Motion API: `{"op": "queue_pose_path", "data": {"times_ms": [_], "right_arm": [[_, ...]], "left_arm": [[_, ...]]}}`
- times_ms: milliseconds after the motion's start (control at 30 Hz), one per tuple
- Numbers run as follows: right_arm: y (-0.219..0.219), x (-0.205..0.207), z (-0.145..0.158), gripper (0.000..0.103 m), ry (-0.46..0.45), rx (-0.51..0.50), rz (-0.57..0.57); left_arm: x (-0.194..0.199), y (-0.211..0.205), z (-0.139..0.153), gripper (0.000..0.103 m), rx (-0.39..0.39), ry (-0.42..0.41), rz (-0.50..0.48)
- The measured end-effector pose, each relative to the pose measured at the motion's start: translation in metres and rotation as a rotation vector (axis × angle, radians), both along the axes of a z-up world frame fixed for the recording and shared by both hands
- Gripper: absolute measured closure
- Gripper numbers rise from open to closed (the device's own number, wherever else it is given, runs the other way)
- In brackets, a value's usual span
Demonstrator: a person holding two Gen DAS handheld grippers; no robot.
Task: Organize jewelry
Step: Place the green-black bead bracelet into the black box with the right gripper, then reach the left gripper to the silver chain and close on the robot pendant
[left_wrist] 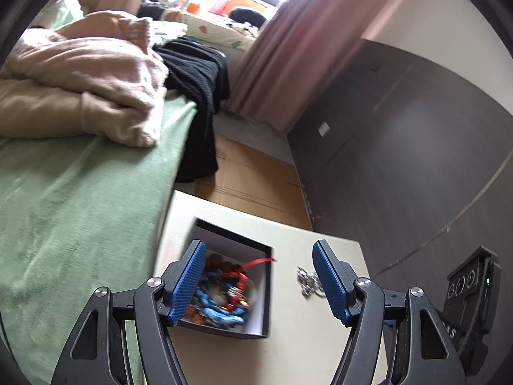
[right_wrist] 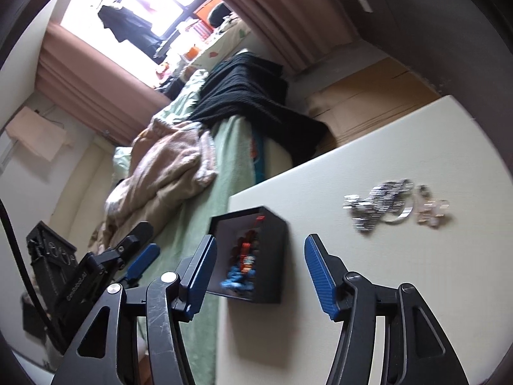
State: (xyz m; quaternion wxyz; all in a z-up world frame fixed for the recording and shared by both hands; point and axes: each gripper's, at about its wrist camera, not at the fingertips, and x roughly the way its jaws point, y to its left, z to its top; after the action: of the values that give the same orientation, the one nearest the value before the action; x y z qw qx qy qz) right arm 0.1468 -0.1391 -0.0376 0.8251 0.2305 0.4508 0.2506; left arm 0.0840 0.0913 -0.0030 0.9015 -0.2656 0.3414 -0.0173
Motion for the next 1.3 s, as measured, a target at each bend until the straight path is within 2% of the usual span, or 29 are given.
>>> {"op": "queue_pose_path", "data": {"times_ms": [233,500,633,833,900,1000,1133,1200,1300], "right_arm": [[-0.055,0.003,-0.008,0.045,0.053,-0.051,-0.125],[-0.095,0.013,-0.023,0.045,0.127,-0.101,-0.236],[-0.107,0.015,-0.023,0.045,0.142,-0.088,-0.257],[-0.114,0.023,-0.025,0.045,0.169,-0.149,-0.243],[-0.117,0.026,-0.028,0.045,0.183,-0.150,-0.231],[-0.126,0.031,-0.031,0.045,0.204,-0.122,-0.235],[-0.141,0.035,-0.034,0.045,0.220,-0.114,-0.253],[-0.147,0.037,-0.037,0.045,0.232,-0.133,-0.267],[-0.152,0.038,-0.036,0.045,0.231,-0.170,-0.280]], "left_arm": [[0.008,-0.037,-0.002,0.033,0.036,0.008,-0.077],[0.029,-0.073,-0.001,0.033,0.069,0.042,-0.137],[0.048,-0.090,-0.005,0.033,0.090,0.110,-0.154],[0.074,-0.112,-0.018,0.034,0.128,0.213,-0.180],[0.083,-0.117,-0.024,0.041,0.122,0.254,-0.178],[0.095,-0.124,-0.031,0.042,0.115,0.294,-0.173],[0.110,-0.138,-0.040,0.046,0.146,0.336,-0.176],[0.116,-0.144,-0.049,0.050,0.165,0.365,-0.174],[0.126,-0.151,-0.061,0.051,0.186,0.403,-0.172]]}}
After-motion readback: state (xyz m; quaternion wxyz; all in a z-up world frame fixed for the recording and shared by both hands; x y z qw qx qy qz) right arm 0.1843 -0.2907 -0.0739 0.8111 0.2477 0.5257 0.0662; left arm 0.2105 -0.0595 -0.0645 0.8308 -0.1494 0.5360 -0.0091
